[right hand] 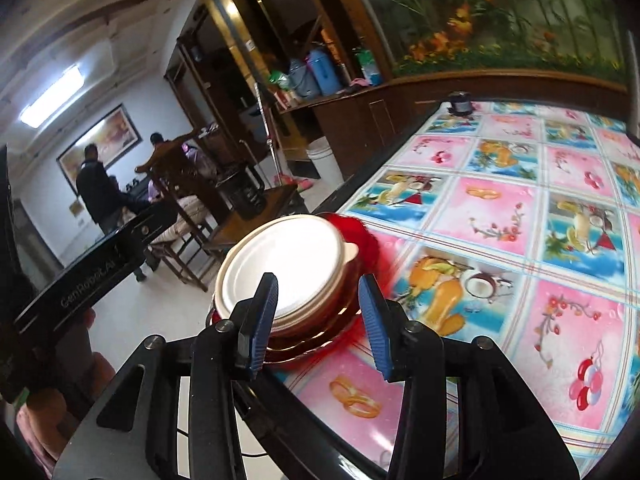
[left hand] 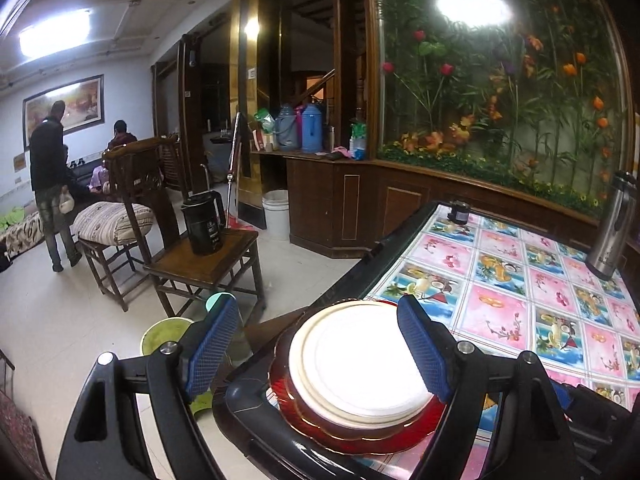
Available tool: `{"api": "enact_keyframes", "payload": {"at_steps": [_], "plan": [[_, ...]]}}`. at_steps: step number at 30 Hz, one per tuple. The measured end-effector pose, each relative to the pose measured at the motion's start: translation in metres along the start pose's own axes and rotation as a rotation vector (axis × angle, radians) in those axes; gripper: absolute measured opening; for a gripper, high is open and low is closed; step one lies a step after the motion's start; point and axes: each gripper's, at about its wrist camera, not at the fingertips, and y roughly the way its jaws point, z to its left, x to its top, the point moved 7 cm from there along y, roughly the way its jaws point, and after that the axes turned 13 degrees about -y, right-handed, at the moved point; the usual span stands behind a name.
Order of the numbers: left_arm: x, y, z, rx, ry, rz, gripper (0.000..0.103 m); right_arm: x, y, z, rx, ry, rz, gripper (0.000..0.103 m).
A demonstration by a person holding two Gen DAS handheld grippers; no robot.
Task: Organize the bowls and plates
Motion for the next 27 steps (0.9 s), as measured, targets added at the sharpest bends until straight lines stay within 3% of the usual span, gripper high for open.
{"api": "enact_keyframes", "payload": {"at_steps": [12,27], "plan": [[-0.003,0.006,0.009,0.001,-0.018,0.033,0.084,0.005,0.015,0.034,0.017,-0.098,0.025,0.042],[-0.001,0.009,0.015,0.013,-0.036,0.033,0.084,0.010,0.025,0.031,0.033,-0.076,0.041,0.042]]}}
